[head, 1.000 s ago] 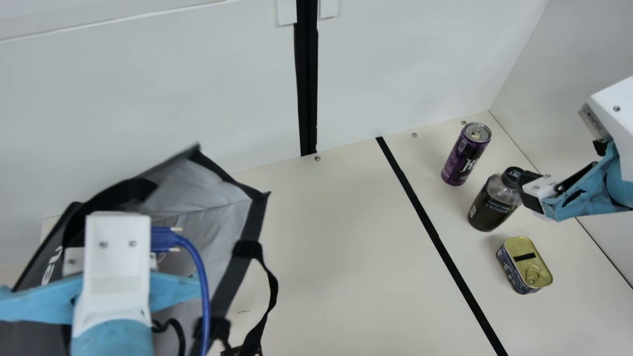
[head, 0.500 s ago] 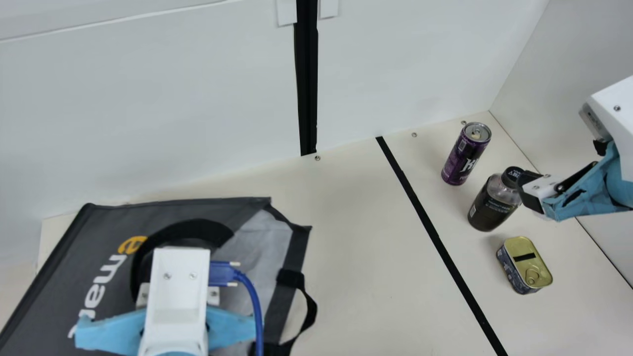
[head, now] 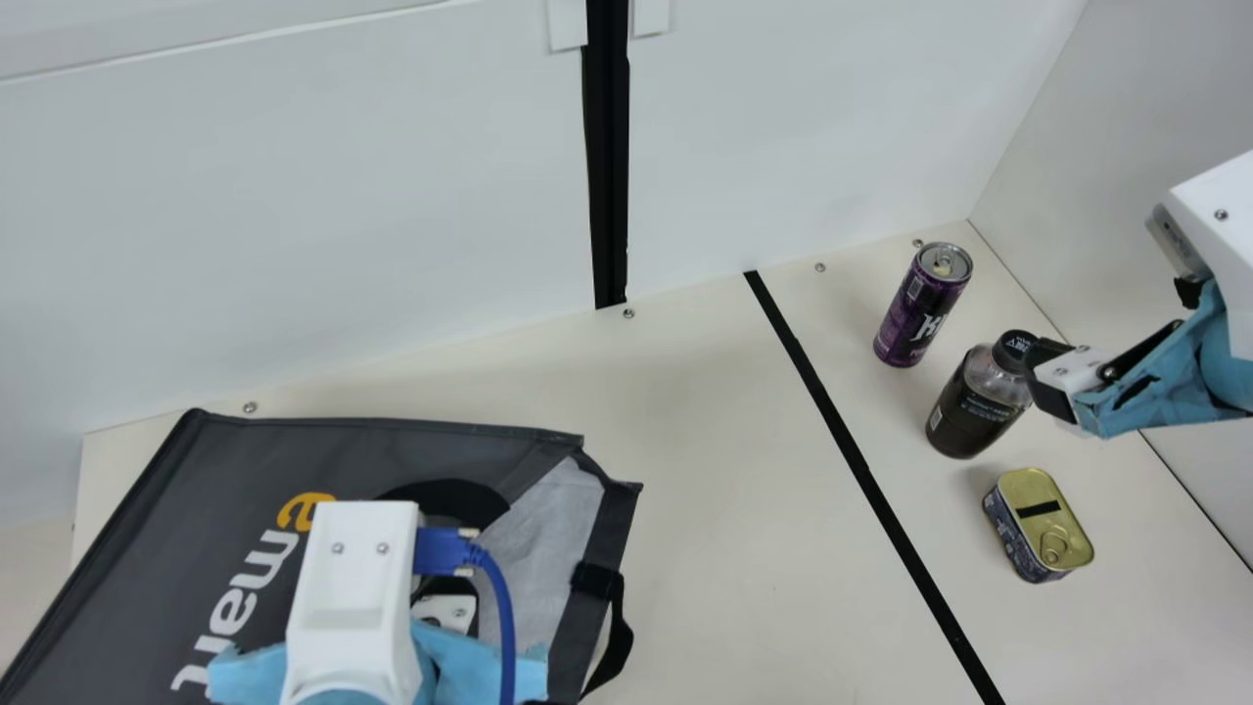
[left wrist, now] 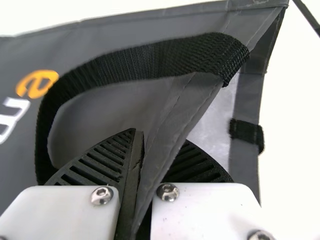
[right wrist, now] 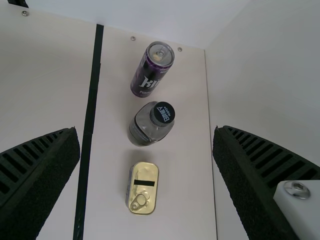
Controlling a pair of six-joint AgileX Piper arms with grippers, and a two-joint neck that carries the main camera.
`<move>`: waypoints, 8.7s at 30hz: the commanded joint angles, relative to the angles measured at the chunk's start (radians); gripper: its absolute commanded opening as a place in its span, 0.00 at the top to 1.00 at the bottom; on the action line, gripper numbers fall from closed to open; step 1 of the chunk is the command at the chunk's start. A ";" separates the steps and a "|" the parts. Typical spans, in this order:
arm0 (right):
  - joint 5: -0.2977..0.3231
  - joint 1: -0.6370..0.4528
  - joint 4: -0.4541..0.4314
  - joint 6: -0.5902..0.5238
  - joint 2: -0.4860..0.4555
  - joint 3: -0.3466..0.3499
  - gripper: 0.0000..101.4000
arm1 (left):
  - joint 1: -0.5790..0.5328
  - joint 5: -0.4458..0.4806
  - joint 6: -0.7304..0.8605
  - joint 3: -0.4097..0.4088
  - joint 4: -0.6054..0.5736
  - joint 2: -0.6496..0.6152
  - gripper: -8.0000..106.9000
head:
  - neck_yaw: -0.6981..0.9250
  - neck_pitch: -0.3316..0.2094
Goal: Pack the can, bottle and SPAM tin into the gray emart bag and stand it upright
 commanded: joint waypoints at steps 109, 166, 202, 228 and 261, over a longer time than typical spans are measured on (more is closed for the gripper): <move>0.000 0.000 0.000 0.000 0.000 0.000 0.06 | 0.684 -0.362 0.798 0.092 -1.142 0.015 1.00 | -0.002 -0.023; 0.001 0.148 -0.189 0.249 0.009 -0.075 0.06 | 0.683 -0.368 0.793 0.088 -1.137 0.021 1.00 | -0.002 -0.023; 0.001 0.261 -0.305 0.591 0.278 -0.219 0.06 | 0.683 -0.368 0.793 0.088 -1.137 0.021 1.00 | -0.002 -0.023; 0.001 0.245 -0.251 0.597 0.514 -0.360 0.06 | 0.683 -0.368 0.793 0.088 -1.137 0.021 1.00 | -0.002 -0.023; 0.001 0.251 -0.242 0.588 0.767 -0.523 0.06 | 0.683 -0.368 0.793 0.088 -1.137 0.021 1.00 | -0.002 -0.023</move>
